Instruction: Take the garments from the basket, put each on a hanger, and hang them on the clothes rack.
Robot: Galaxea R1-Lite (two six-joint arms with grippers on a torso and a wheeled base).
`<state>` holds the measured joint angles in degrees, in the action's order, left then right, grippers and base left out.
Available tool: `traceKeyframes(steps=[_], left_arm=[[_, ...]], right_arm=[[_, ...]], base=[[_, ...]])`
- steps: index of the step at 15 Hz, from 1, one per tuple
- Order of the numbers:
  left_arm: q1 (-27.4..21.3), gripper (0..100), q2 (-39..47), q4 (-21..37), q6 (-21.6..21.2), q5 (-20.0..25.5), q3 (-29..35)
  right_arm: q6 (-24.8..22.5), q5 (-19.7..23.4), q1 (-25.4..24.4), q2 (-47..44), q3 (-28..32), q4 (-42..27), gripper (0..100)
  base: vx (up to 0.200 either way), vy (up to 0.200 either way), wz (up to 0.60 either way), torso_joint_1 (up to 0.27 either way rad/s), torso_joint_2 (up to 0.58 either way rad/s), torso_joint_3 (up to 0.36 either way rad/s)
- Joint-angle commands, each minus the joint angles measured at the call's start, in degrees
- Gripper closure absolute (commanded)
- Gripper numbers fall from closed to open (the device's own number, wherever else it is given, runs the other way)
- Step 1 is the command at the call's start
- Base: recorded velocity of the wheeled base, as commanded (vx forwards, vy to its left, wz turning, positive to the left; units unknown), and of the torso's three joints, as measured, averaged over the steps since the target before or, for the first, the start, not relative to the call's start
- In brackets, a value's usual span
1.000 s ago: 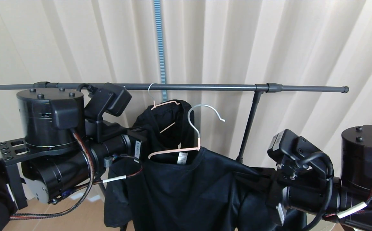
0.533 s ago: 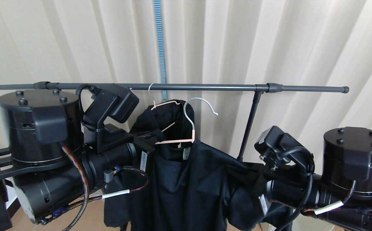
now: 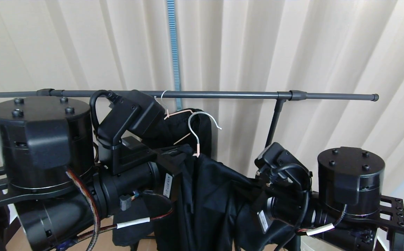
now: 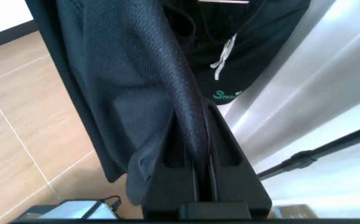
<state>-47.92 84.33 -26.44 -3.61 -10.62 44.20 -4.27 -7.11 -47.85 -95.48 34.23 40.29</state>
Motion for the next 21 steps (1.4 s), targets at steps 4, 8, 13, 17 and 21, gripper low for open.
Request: traceKeyframes(steps=[4,8,13,17,21], left_arm=[[-0.3,100,0.1,0.1,0.3,0.0,0.4],[-0.2,100,0.2,0.0,0.4,0.0,0.3],[-0.2,0,0.0,0.0,0.2,-0.4,0.3],[1.0,0,-2.0,0.0,0.2,-1.1,-0.1],[9.6,0,-4.4,0.0,1.4,3.1,-1.7]], right_arm=[[1.8,0.1,-0.1,-2.6,-0.7,3.5,100],[2.3,0.7,0.1,-2.5,-3.7,14.1,100],[2.2,1.0,0.4,-2.1,-5.0,16.2,100],[0.9,2.8,4.5,-0.3,-5.8,15.9,100],[-5.7,16.3,15.0,4.0,-8.8,15.3,100]], base=[[0.0,0.0,0.0,0.0,0.0,0.0],[0.0,0.0,0.0,0.0,0.0,0.0],[0.0,0.0,0.0,0.0,0.0,0.0],[0.0,0.0,0.0,0.0,0.0,0.0],[0.0,0.0,0.0,0.0,0.0,0.0]])
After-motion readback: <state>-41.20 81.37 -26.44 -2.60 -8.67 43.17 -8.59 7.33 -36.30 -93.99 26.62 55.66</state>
